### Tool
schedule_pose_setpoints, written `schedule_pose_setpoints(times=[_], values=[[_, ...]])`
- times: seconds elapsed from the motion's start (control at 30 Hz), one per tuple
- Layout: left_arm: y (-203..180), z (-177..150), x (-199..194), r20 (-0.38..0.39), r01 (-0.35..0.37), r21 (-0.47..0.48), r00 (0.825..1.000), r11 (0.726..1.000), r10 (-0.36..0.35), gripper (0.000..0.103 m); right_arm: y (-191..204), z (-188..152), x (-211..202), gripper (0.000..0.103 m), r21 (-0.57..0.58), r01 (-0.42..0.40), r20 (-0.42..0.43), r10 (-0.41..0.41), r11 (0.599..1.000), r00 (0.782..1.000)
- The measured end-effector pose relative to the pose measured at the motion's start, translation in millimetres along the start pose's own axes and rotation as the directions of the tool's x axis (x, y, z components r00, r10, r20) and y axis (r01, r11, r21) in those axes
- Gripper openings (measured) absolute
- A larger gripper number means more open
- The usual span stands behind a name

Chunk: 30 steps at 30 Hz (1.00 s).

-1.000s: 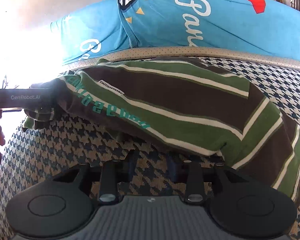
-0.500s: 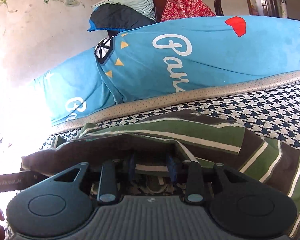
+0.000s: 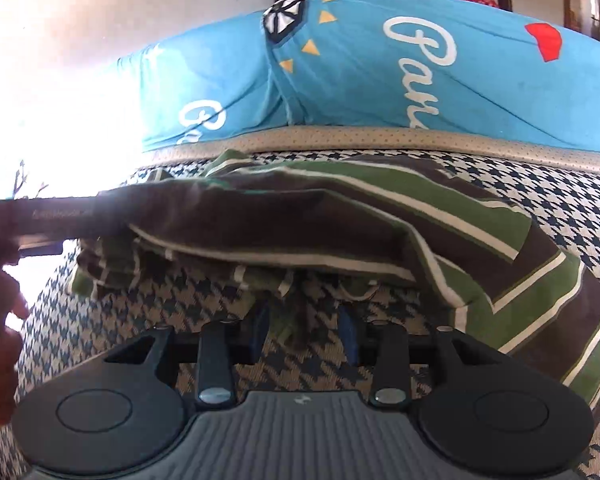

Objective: Fold clothes

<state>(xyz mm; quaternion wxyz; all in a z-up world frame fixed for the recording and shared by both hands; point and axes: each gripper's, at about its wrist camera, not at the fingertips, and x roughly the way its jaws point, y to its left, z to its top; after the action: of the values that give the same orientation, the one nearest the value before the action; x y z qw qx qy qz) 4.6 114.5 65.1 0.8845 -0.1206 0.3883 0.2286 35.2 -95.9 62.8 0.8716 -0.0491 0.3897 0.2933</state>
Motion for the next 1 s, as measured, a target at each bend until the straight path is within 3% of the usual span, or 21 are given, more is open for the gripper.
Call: schedule_pose_setpoints(times=[0.4, 0.43, 0.5, 0.57, 0.73, 0.87, 1.0], values=[[0.1, -0.4, 0.1, -0.001, 0.0, -0.004, 1.0, 1.0, 0.0, 0.103, 11.5, -5.4, 36.9, 0.038, -0.061, 0.025, 0.079, -0.02, 0.998, 0.997], [-0.2, -0.3, 0.0, 0.0, -0.003, -0.006, 1.0, 1.0, 0.003, 0.103, 13.4, -5.2, 37.5, 0.036, -0.066, 0.029, 0.083, -0.023, 0.997, 0.996], [0.4, -0.2, -0.8, 0.002, -0.004, -0.008, 1.0, 1.0, 0.004, 0.103, 16.4, -4.4, 36.5, 0.015, -0.074, 0.027, 0.088, -0.021, 0.997, 0.996], [0.8, 1.0, -2.6, 0.007, -0.001, -0.008, 1.0, 1.0, 0.001, 0.103, 18.7, -3.0, 32.0, 0.007, -0.081, 0.023, 0.094, -0.015, 0.996, 0.995], [5.1, 0.8, -18.6, 0.043, 0.01, -0.004, 0.999, 1.0, -0.01, 0.103, 25.1, -3.9, -6.9, 0.006, -0.099, -0.063, 0.143, 0.077, 0.993, 0.987], [17.3, -6.7, -44.7, 0.097, 0.061, -0.005, 0.993, 0.998, -0.061, 0.103, 45.9, -16.1, -59.4, 0.006, -0.149, -0.164, 0.215, 0.194, 0.975, 0.957], [40.6, -25.2, -70.8, 0.146, 0.115, -0.013, 0.983, 0.993, -0.112, 0.103, 72.3, -44.1, -95.8, 0.006, -0.18, -0.242, 0.231, 0.28, 0.954, 0.932]])
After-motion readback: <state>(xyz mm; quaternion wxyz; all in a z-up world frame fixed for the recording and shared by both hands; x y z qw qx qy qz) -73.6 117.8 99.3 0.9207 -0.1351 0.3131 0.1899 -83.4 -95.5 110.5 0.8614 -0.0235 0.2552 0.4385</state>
